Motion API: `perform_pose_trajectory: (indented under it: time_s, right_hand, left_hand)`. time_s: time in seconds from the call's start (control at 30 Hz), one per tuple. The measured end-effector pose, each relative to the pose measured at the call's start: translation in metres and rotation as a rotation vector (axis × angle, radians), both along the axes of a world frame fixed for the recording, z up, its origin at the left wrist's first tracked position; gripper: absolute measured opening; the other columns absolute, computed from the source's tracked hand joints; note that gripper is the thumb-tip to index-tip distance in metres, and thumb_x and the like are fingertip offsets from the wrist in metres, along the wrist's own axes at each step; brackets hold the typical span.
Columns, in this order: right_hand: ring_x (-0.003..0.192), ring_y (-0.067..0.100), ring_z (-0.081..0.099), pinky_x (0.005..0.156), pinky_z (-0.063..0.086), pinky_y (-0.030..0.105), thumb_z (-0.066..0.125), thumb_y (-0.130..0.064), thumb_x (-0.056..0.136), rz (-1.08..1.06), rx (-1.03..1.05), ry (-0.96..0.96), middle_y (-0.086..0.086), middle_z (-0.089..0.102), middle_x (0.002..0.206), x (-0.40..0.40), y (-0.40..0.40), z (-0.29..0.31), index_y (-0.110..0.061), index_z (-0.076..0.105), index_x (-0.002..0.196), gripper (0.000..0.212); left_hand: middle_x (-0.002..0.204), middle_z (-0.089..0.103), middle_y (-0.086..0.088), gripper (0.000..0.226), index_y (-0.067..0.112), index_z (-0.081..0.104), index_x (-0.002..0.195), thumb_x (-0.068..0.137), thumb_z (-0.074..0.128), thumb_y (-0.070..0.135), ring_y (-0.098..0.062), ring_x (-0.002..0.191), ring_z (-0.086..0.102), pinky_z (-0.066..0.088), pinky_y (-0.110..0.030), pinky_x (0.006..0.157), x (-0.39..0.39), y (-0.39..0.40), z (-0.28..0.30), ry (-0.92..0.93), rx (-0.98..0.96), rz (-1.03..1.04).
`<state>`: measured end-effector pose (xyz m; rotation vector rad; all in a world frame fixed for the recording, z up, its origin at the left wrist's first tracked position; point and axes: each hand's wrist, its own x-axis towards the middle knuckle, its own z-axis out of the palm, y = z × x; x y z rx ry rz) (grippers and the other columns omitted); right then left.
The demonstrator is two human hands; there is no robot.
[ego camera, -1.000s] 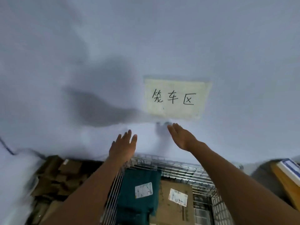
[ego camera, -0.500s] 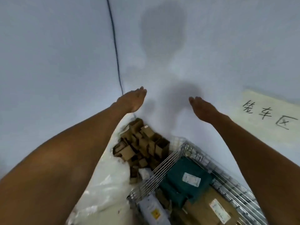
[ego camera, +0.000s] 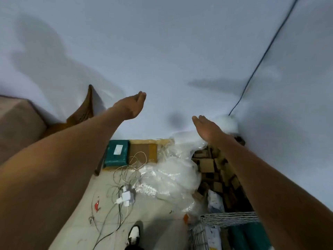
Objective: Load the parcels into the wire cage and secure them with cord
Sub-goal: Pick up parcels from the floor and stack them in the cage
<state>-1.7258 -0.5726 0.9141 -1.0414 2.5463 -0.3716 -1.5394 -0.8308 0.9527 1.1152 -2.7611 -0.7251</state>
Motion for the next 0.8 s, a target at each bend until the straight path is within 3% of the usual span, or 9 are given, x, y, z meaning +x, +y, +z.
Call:
perform_pose_trajectory:
  time_s: [0.17, 0.27, 0.43, 0.5, 0.6, 0.73, 0.8]
  right_hand:
    - [0.150, 0.028, 0.029, 0.121, 0.019, 0.039, 0.022, -0.048, 0.108, 0.047, -0.001, -0.097, 0.011, 0.031, 0.163, 0.014, -0.122, -0.035, -0.010, 0.032, 0.155, 0.061]
    - [0.153, 0.026, 0.024, 0.122, 0.015, 0.037, 0.019, -0.050, 0.108, 0.097, 0.038, -0.099, 0.010, 0.025, 0.166, 0.017, -0.191, -0.054, -0.010, 0.025, 0.158, 0.064]
    - [0.147, 0.033, 0.033, 0.118, 0.026, 0.042, 0.024, -0.045, 0.108, 0.155, 0.100, -0.077, 0.016, 0.031, 0.162, 0.011, -0.296, -0.077, -0.010, 0.029, 0.155, 0.059]
    - [0.147, 0.033, 0.034, 0.117, 0.028, 0.044, 0.023, -0.054, 0.105, 0.111, 0.075, -0.097, 0.016, 0.031, 0.162, 0.005, -0.339, -0.089, -0.009, 0.029, 0.155, 0.067]
    - [0.154, 0.025, 0.020, 0.123, 0.018, 0.042, 0.019, -0.060, 0.104, 0.143, 0.095, -0.101, 0.007, 0.018, 0.169, -0.002, -0.392, -0.115, -0.013, 0.021, 0.160, 0.073]
    - [0.155, 0.025, 0.018, 0.125, 0.019, 0.043, 0.020, -0.057, 0.105, 0.220, 0.125, -0.112, 0.009, 0.017, 0.169, -0.018, -0.468, -0.173, -0.011, 0.022, 0.160, 0.072]
    - [0.148, 0.033, 0.030, 0.120, 0.028, 0.047, 0.024, -0.052, 0.106, 0.282, 0.167, -0.159, 0.017, 0.031, 0.161, -0.020, -0.501, -0.222, -0.006, 0.030, 0.154, 0.067]
  left_hand:
    - [0.166, 0.027, -0.005, 0.083, 0.020, 0.026, 0.161, 0.098, 0.007, 0.071, -0.030, 0.154, 0.024, 0.013, -0.040, 0.126, 0.042, -0.108, -0.058, 0.007, 0.068, 0.136]
    - [0.163, 0.033, -0.013, 0.085, 0.020, 0.029, 0.160, 0.097, 0.006, 0.072, -0.037, 0.151, 0.029, 0.017, -0.043, 0.122, 0.057, -0.168, -0.087, 0.021, 0.073, 0.219]
    - [0.162, 0.034, -0.016, 0.094, 0.023, 0.029, 0.159, 0.091, 0.001, 0.081, -0.039, 0.150, 0.029, 0.020, -0.050, 0.121, 0.073, -0.253, -0.127, -0.024, 0.168, 0.302]
    - [0.162, 0.035, -0.015, 0.092, 0.026, 0.026, 0.160, 0.090, 0.001, 0.081, -0.039, 0.150, 0.030, 0.022, -0.053, 0.120, 0.067, -0.285, -0.140, -0.030, 0.187, 0.291]
    - [0.158, 0.042, -0.015, 0.097, 0.025, 0.033, 0.156, 0.087, 0.000, 0.085, -0.038, 0.147, 0.037, 0.031, -0.058, 0.118, 0.055, -0.309, -0.171, -0.029, 0.184, 0.297]
    - [0.159, 0.041, -0.014, 0.083, 0.027, 0.031, 0.156, 0.095, 0.004, 0.077, -0.035, 0.147, 0.039, 0.031, -0.057, 0.119, 0.029, -0.344, -0.232, -0.045, 0.285, 0.353]
    - [0.157, 0.042, -0.015, 0.074, 0.028, 0.031, 0.156, 0.100, 0.007, 0.070, -0.034, 0.145, 0.042, 0.033, -0.056, 0.118, 0.019, -0.357, -0.279, -0.050, 0.352, 0.391]
